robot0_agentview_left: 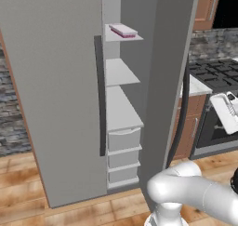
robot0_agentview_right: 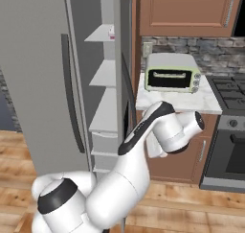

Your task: The ice cube tray has been filled with water. Take the tray and place it in the freezer to make ice. Close the freezer door after placing the tray.

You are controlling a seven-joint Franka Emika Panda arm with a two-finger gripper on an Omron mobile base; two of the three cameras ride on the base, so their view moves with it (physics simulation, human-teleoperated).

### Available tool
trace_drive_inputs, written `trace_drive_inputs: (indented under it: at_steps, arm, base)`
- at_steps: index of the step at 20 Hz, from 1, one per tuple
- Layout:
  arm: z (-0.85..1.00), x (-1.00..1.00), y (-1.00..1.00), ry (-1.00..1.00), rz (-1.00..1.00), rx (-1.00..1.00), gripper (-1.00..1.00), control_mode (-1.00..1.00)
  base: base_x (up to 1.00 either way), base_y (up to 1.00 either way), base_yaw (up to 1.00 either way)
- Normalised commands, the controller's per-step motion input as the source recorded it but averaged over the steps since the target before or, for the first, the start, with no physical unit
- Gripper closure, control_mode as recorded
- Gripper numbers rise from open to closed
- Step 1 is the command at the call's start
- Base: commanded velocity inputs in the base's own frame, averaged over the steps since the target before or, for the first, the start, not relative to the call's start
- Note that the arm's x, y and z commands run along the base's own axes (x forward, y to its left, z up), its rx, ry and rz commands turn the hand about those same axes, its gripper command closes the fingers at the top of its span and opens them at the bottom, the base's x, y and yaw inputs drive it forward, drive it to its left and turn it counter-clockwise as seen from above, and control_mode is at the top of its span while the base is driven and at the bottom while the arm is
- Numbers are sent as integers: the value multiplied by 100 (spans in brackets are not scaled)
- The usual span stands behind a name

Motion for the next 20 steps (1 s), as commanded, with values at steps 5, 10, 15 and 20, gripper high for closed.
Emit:
trace_drive_inputs:
  at_steps: [5, 10, 15, 20]
  arm:
    - [-45, 19, 0, 0, 0, 0, -100, -100]
    - [-30, 35, 0, 0, 0, 1, -100, -100]
    - [-14, 36, -1, 1, 0, 3, -100, -100]
    - [-17, 43, -1, 0, 0, 4, -100, -100]
  base:
    - [0, 0, 0]
    - [0, 0, 0]
    - [0, 0, 0]
    - [0, 0, 0]
